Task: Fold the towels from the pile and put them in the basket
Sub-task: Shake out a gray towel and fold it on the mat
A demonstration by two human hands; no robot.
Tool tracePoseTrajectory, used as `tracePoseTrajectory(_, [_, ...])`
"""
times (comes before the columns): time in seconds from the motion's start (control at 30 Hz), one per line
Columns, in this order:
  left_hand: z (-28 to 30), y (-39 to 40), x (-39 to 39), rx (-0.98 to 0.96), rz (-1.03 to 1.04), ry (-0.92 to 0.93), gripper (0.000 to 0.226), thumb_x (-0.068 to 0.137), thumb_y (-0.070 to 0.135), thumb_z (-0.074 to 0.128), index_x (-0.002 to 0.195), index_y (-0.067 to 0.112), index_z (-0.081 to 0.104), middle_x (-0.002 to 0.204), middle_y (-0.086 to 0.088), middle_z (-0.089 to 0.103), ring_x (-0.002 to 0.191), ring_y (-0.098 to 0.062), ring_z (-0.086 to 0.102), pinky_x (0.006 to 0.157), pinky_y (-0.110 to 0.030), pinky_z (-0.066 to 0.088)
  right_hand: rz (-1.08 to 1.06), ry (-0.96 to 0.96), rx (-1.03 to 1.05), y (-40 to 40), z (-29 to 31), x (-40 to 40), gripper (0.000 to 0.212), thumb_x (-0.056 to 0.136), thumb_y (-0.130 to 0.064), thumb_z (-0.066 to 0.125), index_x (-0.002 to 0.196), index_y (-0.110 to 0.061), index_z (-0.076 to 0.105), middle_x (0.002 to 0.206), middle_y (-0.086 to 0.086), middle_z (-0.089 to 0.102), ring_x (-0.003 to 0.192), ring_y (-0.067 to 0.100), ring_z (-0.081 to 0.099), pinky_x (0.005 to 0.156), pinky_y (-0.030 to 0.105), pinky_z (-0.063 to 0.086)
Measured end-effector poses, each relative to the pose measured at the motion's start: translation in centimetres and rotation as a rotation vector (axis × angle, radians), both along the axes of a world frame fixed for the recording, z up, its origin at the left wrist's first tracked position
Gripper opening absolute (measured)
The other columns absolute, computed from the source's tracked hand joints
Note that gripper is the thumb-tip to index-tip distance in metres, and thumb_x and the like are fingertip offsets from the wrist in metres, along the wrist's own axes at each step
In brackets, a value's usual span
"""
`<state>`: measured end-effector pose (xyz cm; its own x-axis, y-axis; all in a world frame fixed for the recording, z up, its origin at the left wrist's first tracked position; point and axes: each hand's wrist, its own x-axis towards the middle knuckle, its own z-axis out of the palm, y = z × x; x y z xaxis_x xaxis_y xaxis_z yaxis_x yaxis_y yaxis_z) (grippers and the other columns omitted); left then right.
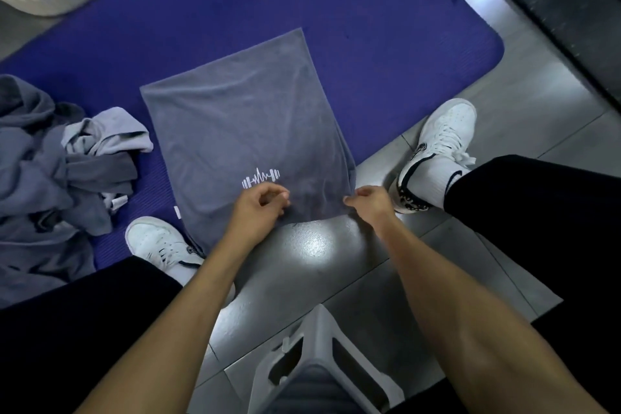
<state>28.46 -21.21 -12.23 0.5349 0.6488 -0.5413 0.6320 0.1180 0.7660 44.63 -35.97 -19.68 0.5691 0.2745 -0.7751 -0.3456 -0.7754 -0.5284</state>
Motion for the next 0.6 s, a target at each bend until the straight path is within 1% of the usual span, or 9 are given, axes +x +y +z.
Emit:
tracePoseTrajectory(0.07, [-0.5, -0.2, 0.4, 0.005, 0.003, 0.007, 0.025, 0.093, 0.002, 0.062, 0.079, 0.022, 0.066, 0.072, 0.000, 0.069, 0.072, -0.019, 0.061, 0.084, -0.041, 0.053, -0.056, 0.097, 0.048, -0.7, 0.5, 0.5, 0.015, 0.084, -0.017, 0.077, 0.088, -0.006, 0.068, 0.076, 0.002, 0.068, 0.065, 0.016, 0.060, 0.061, 0.025, 0.048])
tracePoseTrajectory(0.1, [-0.7, -0.3, 0.5, 0.010, -0.015, 0.014, 0.026, 0.092, 0.003, 0.064, 0.078, 0.024, 0.066, 0.071, 0.003, 0.069, 0.069, -0.016, 0.062, 0.083, -0.040, 0.053, -0.082, 0.157, 0.085, -0.9, 0.9, 0.7, 0.020, 0.083, -0.019, 0.078, 0.095, -0.006, 0.068, 0.083, 0.003, 0.073, 0.069, 0.018, 0.065, 0.069, 0.028, 0.053])
tracePoseTrajectory(0.17, [-0.8, -1.2, 0.9, 0.017, -0.097, -0.001, 0.026, 0.090, 0.004, 0.067, 0.079, 0.028, 0.067, 0.072, 0.008, 0.069, 0.065, -0.004, 0.061, 0.078, -0.032, 0.052, -0.092, 0.256, 0.183, -1.4, 2.0, 1.3, 0.029, 0.080, -0.023, 0.081, 0.101, -0.005, 0.070, 0.091, 0.009, 0.076, 0.080, 0.028, 0.070, 0.090, 0.044, 0.056])
tracePoseTrajectory(0.2, [-0.8, -1.7, 1.2, 0.033, -0.143, -0.016, 0.025, 0.089, 0.005, 0.068, 0.080, 0.028, 0.067, 0.074, 0.008, 0.069, 0.066, 0.001, 0.061, 0.076, -0.026, 0.050, -0.092, 0.303, 0.249, -1.5, 2.4, 1.4, 0.030, 0.080, -0.022, 0.081, 0.101, -0.004, 0.070, 0.094, 0.011, 0.076, 0.083, 0.030, 0.071, 0.093, 0.047, 0.056])
tracePoseTrajectory(0.27, [-0.6, -3.1, 1.7, 0.077, -0.215, -0.086, 0.018, 0.087, 0.008, 0.072, 0.083, 0.026, 0.069, 0.082, 0.008, 0.070, 0.073, 0.003, 0.062, 0.076, -0.018, 0.049, -0.126, 0.353, 0.357, -1.4, 3.6, 1.5, 0.027, 0.084, -0.016, 0.077, 0.103, 0.000, 0.067, 0.094, 0.013, 0.073, 0.075, 0.023, 0.071, 0.080, 0.035, 0.059])
tracePoseTrajectory(0.33, [-0.5, -4.2, 2.0, 0.210, -0.289, -0.161, 0.014, 0.082, 0.014, 0.077, 0.093, 0.020, 0.072, 0.091, 0.007, 0.068, 0.084, -0.001, 0.062, 0.080, -0.012, 0.045, -0.166, 0.386, 0.417, -1.1, 4.8, 1.4, 0.031, 0.086, -0.010, 0.074, 0.111, 0.004, 0.062, 0.089, 0.013, 0.072, 0.072, 0.018, 0.070, 0.068, 0.025, 0.057])
tracePoseTrajectory(0.43, [-0.5, -4.8, 2.6, 0.409, -0.350, -0.187, 0.027, 0.078, 0.020, 0.077, 0.104, 0.016, 0.072, 0.098, 0.004, 0.066, 0.091, -0.005, 0.060, 0.085, -0.013, 0.044, -0.185, 0.428, 0.466, -1.0, 6.0, 1.3, 0.038, 0.084, -0.003, 0.073, 0.118, 0.008, 0.058, 0.092, 0.015, 0.071, 0.076, 0.021, 0.071, 0.066, 0.024, 0.057])
tracePoseTrajectory(0.53, [-0.3, -4.6, 2.5, 0.420, -0.274, -0.207, 0.018, 0.081, 0.007, 0.077, 0.099, 0.009, 0.075, 0.091, -0.001, 0.071, 0.083, 0.001, 0.063, 0.078, -0.007, 0.044, -0.197, 0.458, 0.477, -1.0, 6.9, 1.2, 0.023, 0.086, 0.007, 0.067, 0.108, 0.002, 0.062, 0.086, 0.014, 0.073, 0.073, 0.022, 0.073, 0.064, 0.025, 0.058])
tracePoseTrajectory(0.6, [-0.1, -4.4, 2.4, 0.363, -0.212, -0.213, 0.012, 0.082, 0.004, 0.076, 0.094, 0.008, 0.077, 0.088, -0.004, 0.072, 0.079, 0.006, 0.063, 0.075, -0.005, 0.043, -0.188, 0.449, 0.481, -0.9, 7.4, 1.2, 0.017, 0.086, 0.011, 0.064, 0.098, -0.001, 0.064, 0.077, 0.010, 0.073, 0.069, 0.021, 0.073, 0.063, 0.024, 0.058])
